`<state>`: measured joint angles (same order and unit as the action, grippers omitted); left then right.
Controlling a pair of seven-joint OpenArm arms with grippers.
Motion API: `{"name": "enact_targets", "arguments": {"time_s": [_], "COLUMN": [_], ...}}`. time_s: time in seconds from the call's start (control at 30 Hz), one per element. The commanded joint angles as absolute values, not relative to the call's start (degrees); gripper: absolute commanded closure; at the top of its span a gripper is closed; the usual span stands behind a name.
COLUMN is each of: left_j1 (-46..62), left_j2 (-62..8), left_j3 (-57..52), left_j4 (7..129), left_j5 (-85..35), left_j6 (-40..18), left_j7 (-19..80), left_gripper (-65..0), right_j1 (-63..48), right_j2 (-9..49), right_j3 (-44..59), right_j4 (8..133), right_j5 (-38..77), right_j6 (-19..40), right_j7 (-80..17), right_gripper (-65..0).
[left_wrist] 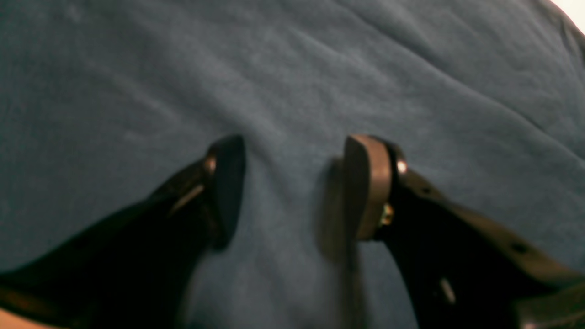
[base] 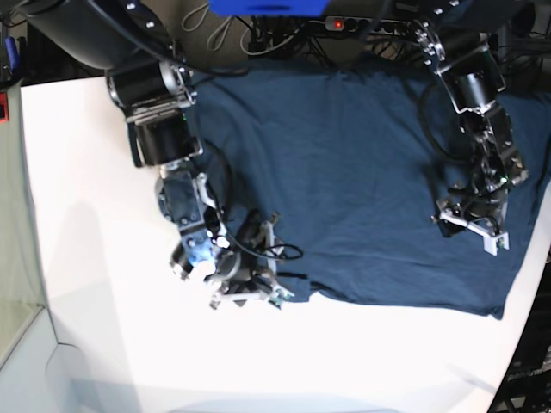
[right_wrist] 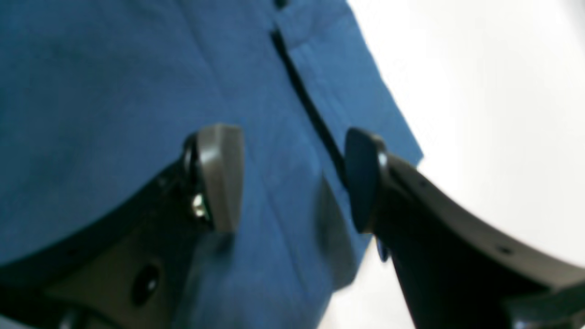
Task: Layout the t-shirt on the table in an organized manner, then fold the t-shirt properly
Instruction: 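Move the right gripper to the shirt hem and grasp it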
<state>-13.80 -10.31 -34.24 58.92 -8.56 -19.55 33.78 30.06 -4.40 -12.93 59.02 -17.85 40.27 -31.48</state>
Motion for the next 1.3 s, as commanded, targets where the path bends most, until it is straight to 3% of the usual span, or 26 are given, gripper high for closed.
{"name": "enact_targets", "arguments": {"time_s": [0.0,0.77,1.17,1.27], "left_j1": [-13.85,-12.79,-12.79,-12.79], "left_j2": [-10.68,-10.68,-10.68,-10.68], "left_j3": [-34.15,-34.15,-34.15,-34.15], "left_j4": [59.21,59.21,59.21,59.21], "left_j5": [-7.96,-8.13,-7.96,-7.87], "left_j6": [-19.38,-19.47,-19.47,-19.47], "left_j7": [35.74,35.65,35.65,35.65], "left_gripper": [-34.1,-34.1,-34.1,-34.1], "right_j1": [32.92,33.45,33.89,33.89], "right_j2": [-4.53,0.66,0.66,0.48], "right_j3": [-12.88,-12.88,-12.88,-12.88], "right_j4": [58.42,49.10,47.60,47.43], "right_j5": [-17.19,-17.19,-17.19,-17.19], "right_j6": [40.00,40.00,27.30,26.95], "right_j7": [-28.62,-11.30,-10.07,-10.07], "right_gripper": [-35.8,-35.8,-35.8,-35.8]}}
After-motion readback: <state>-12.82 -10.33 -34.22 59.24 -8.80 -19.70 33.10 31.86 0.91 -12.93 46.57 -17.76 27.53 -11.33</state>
